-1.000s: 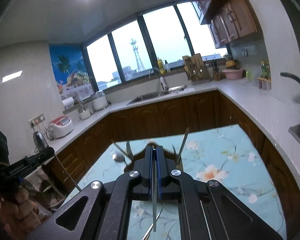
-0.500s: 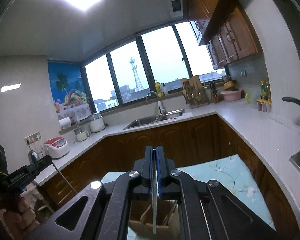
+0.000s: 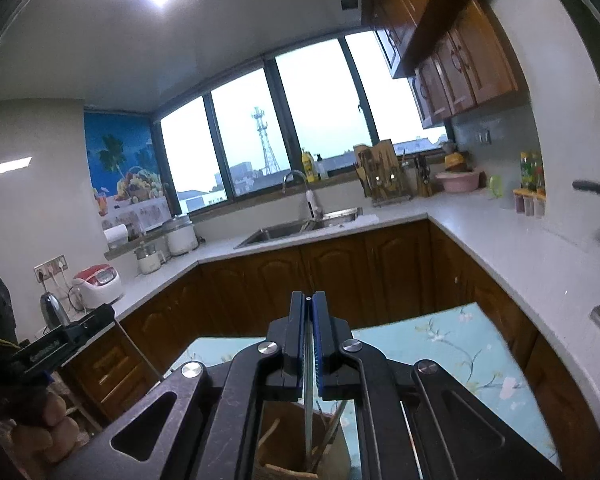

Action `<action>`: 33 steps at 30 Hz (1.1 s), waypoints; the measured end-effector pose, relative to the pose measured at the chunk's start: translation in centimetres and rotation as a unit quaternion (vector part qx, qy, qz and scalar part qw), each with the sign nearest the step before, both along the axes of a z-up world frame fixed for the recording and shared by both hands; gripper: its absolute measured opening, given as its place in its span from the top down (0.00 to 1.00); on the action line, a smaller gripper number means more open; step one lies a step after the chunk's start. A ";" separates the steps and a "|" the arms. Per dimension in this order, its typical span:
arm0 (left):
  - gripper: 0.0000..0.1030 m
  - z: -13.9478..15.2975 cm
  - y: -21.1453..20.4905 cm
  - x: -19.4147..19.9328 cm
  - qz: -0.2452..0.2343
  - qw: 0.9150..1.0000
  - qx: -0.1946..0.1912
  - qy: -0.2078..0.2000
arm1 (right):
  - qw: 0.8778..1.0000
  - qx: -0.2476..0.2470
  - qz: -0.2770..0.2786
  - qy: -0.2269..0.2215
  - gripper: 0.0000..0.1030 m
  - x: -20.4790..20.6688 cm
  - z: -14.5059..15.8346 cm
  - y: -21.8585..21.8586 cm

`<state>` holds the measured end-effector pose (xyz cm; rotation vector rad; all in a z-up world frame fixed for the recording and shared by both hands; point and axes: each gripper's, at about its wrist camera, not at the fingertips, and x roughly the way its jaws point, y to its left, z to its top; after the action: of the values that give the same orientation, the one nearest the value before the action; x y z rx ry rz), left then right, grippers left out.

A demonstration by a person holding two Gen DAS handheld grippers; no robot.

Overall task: Organize utensils
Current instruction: 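Lift both metal chopsticks and carry them above the wooden holder, then lower the chopsticks into the holder and open both tools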

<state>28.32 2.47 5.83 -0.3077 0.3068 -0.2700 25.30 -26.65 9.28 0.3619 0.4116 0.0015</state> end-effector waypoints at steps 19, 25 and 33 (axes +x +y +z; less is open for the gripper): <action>0.98 -1.7 -1.6 1.7 -0.006 0.998 0.049 0.037 | 0.998 0.033 -0.001 0.054 0.96 0.4 -6.1 -0.2; 0.97 -0.7 -1.2 1.6 -0.011 0.998 0.046 0.042 | 0.998 0.037 0.000 0.058 0.96 0.5 -6.4 -0.2; 0.97 -0.7 -0.9 2.1 -0.012 0.998 0.050 0.047 | 0.996 0.049 0.004 0.069 0.91 0.8 -6.9 -0.6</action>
<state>30.46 1.61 5.08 -0.2191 0.4146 -0.2631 26.08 -27.26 2.43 0.4585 0.5507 0.0049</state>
